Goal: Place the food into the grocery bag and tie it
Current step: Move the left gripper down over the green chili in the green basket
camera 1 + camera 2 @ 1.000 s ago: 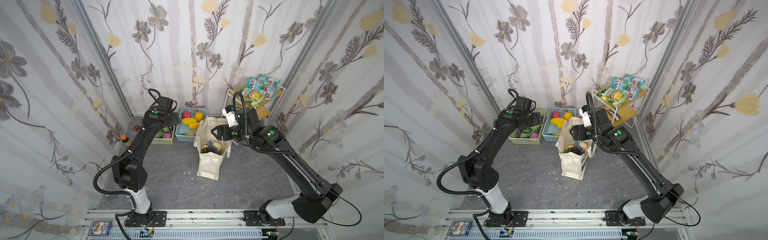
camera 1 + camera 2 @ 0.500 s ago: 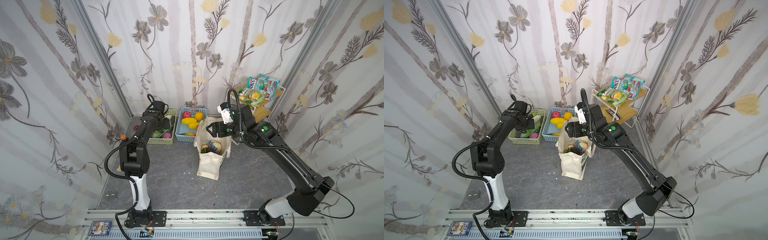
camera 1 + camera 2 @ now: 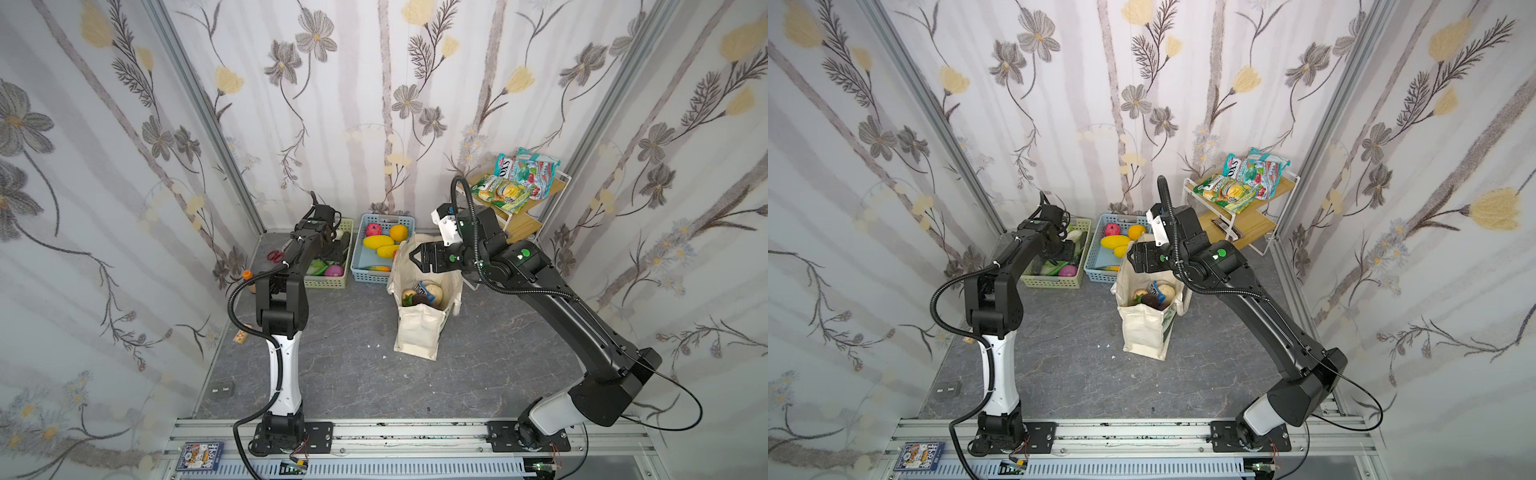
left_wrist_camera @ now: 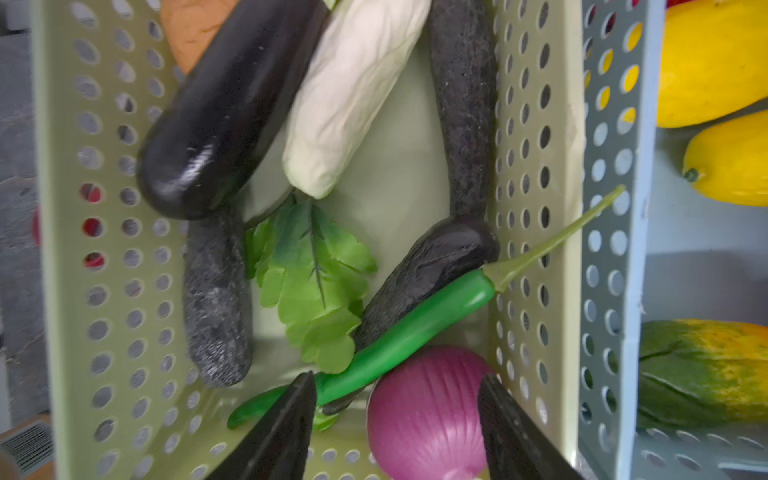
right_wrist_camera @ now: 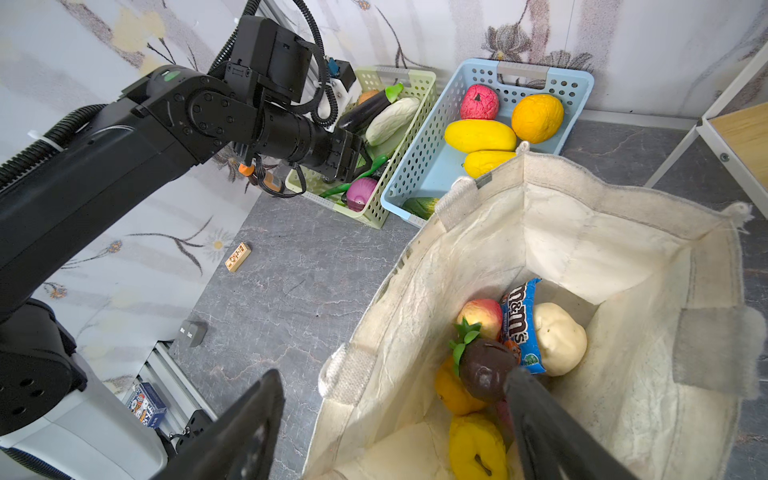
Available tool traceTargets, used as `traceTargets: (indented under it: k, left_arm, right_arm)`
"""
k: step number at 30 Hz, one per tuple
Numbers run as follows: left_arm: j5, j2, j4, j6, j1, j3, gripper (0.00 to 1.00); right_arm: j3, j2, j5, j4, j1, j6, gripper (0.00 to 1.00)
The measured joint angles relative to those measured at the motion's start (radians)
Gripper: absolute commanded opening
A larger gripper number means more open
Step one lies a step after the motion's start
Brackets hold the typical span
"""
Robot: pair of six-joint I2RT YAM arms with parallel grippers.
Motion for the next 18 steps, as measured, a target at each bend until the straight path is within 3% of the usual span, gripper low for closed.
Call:
traceTargets:
  k: [18]
  left_arm:
    - [0.015,0.087,0.008,-0.032,0.0,0.042,0.44]
  right_arm:
    - [0.009,0.011,0.0,-0.003,0.005,0.019,0.83]
